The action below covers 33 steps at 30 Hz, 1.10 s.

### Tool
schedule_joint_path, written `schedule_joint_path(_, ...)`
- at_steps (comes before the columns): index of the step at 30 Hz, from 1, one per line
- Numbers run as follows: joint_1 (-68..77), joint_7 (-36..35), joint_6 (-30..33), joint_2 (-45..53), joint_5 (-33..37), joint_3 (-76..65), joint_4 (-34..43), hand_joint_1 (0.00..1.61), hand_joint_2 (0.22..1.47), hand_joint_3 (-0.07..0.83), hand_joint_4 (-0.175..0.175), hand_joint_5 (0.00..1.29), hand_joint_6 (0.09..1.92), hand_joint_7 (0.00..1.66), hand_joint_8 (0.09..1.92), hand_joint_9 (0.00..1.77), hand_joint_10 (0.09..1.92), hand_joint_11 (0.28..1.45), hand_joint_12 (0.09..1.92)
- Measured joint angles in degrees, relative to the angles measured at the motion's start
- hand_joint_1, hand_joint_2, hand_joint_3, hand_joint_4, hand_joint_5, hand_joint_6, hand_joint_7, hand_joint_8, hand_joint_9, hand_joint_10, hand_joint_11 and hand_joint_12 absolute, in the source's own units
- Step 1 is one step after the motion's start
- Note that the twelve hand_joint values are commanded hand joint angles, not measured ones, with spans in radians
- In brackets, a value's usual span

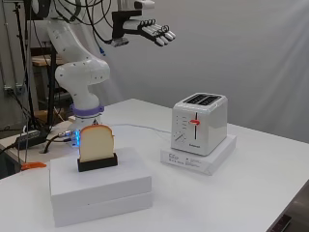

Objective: Teleoperate dual arm-hand system to toast a bread

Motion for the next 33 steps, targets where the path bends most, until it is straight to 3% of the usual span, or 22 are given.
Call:
schedule_joint_path(5, 0.25, -0.97, 1.84, 2.53, 6.22, -0.09, 1.16, 0.0, 1.16, 0.003, -0.057, 0.19, 0.09, 0.32, 0.09, 0.43, 0.09, 0.41, 0.09)
schedule_joint_path(11, -0.33, -5.02, -2.9, 7.84, -0.45, -7.81, 5.79, 0.1, 1.14, -0.005, -0.073, 0.22, 0.09, 0.36, 0.09, 0.47, 0.09, 0.41, 0.09)
schedule_joint_path(19, -1.89, -12.71, -3.22, 25.59, -11.05, -21.16, 13.57, 0.29, 1.09, -0.011, -0.1, 0.27, 0.09, 0.47, 0.09, 0.58, 0.09, 0.43, 0.09)
schedule_joint_path(25, -3.24, -13.91, -2.69, 41.37, -17.19, -21.54, 19.29, 0.31, 0.96, -0.015, -0.073, 0.31, 0.09, 0.44, 0.09, 0.54, 0.09, 0.44, 0.09)
schedule_joint_path(33, -0.58, -11.48, -2.72, 40.21, -22.2, -24.67, 20.52, 0.33, 0.92, -0.014, -0.03, 0.36, 0.09, 0.45, 0.09, 0.55, 0.09, 0.46, 0.09)
